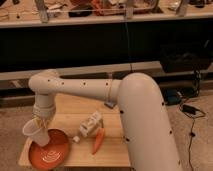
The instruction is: Place the ceramic cup in the ceramic bowl
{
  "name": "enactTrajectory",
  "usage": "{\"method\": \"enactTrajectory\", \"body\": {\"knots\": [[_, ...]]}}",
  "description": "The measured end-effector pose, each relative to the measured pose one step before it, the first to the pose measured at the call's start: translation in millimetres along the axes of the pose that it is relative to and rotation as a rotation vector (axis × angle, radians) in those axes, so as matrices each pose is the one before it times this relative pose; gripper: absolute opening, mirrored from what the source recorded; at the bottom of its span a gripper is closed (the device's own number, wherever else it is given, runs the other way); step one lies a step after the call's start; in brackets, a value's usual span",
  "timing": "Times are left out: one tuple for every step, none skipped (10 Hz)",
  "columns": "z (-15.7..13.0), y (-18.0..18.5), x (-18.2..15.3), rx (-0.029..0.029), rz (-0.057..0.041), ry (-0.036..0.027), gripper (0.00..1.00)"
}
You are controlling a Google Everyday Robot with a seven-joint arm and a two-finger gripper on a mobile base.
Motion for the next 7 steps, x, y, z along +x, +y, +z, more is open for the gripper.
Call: {"method": "enactTrajectory", "body": {"knots": [[-0.21,0.08,-0.04,-0.00139,0.00173,0.00390,0.41],[-0.15,-0.45,-0.22,-0.00116,0.00117,0.00402,0.43],[0.05,-0.28,-0.17,-0.00176,0.00053,0.00349,0.47],[-0.29,-0.33,-0.26,-0.00111,0.00042,0.00304,0.48],[-0.08,-0.60,-0.70,-0.00165,-0.00016,0.00298,0.46],[-0.09,-0.18,-0.44,-0.00150,0.00028,0.00259,0.41],[-0.65,-0.06,-0.22,-0.00088,0.00106,0.00397,0.41]]}}
